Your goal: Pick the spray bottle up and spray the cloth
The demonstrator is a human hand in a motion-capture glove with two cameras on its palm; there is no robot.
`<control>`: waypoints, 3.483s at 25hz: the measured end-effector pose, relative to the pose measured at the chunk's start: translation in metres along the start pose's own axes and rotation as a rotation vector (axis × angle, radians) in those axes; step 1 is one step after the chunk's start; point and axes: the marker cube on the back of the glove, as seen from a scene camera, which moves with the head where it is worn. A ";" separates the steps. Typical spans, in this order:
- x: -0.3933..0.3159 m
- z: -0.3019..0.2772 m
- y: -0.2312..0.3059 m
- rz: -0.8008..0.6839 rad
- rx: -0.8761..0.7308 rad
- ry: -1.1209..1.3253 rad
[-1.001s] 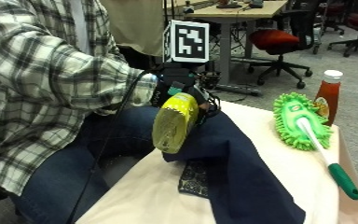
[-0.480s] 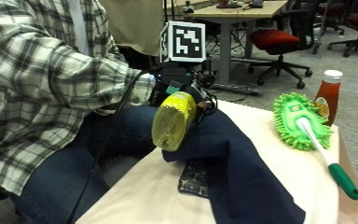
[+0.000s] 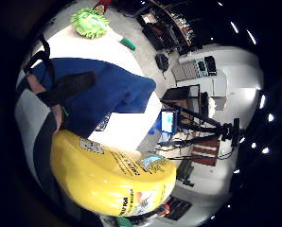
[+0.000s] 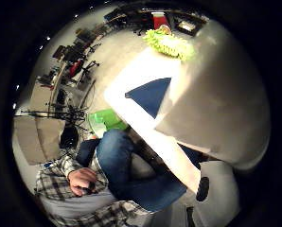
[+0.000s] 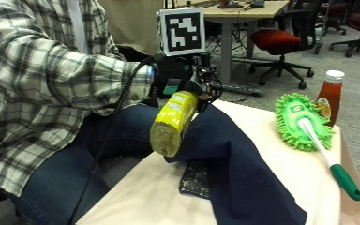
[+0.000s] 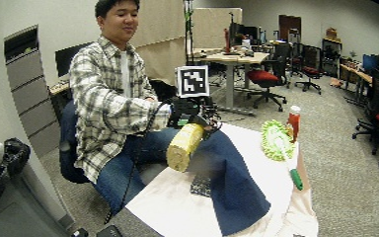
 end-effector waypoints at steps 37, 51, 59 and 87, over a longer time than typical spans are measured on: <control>0.004 -0.065 0.006 0.123 0.575 -1.347; -0.046 -0.051 -0.076 0.034 0.639 -1.498; -0.073 -0.018 -0.138 0.030 0.600 -1.496; -0.107 0.050 -0.182 0.051 0.472 -1.452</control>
